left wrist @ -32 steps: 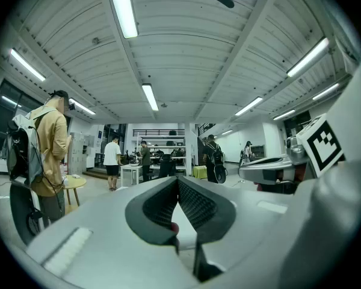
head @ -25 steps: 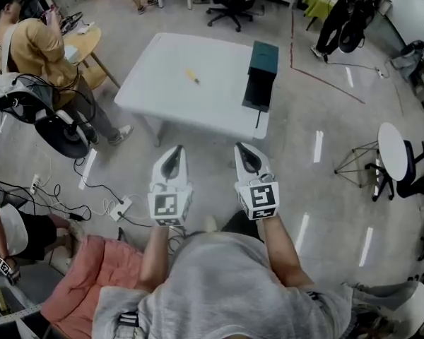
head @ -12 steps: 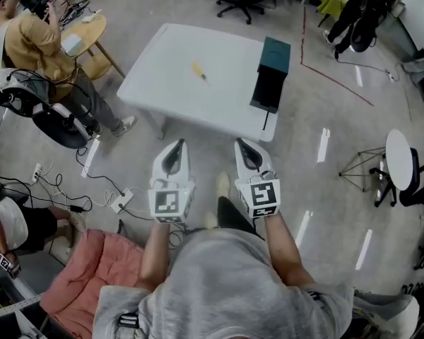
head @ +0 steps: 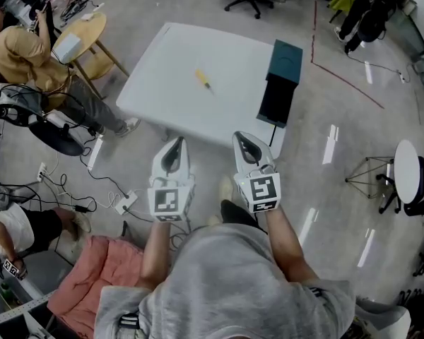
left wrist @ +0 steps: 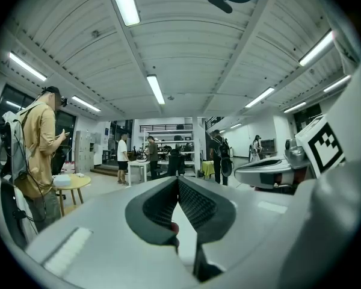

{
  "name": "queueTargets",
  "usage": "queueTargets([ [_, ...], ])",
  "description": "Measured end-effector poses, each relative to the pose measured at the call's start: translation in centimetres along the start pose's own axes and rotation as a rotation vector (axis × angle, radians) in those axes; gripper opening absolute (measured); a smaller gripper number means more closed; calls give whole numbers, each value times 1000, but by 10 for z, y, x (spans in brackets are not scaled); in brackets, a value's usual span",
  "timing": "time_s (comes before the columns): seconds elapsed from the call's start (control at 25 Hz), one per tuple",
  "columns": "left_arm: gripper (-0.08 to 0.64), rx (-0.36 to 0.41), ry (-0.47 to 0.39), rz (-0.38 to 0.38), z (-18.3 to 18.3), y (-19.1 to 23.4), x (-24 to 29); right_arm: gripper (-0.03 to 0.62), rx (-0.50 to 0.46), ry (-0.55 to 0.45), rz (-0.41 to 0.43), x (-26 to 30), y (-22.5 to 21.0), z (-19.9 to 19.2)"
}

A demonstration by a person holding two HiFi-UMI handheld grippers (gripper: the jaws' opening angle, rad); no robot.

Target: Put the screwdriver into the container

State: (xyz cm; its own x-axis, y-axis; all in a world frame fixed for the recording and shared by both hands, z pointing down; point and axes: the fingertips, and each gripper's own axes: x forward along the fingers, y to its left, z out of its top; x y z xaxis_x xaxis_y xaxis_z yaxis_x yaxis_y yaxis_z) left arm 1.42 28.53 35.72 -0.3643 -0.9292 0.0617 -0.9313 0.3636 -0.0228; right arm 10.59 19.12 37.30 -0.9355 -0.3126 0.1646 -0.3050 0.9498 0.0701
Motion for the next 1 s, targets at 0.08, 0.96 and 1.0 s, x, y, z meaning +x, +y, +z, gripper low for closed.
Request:
queueTargets([
  [0.08,12,-3,7,9,1,5,16,3,3,3,12,16,-9,2],
  [0.96,12,-5,32,135,4,45,143,3,27,1,121,148,-92,11],
  [1.0,12,-4,35,139,3,46,146,3,28,2,127,152,-93,11],
])
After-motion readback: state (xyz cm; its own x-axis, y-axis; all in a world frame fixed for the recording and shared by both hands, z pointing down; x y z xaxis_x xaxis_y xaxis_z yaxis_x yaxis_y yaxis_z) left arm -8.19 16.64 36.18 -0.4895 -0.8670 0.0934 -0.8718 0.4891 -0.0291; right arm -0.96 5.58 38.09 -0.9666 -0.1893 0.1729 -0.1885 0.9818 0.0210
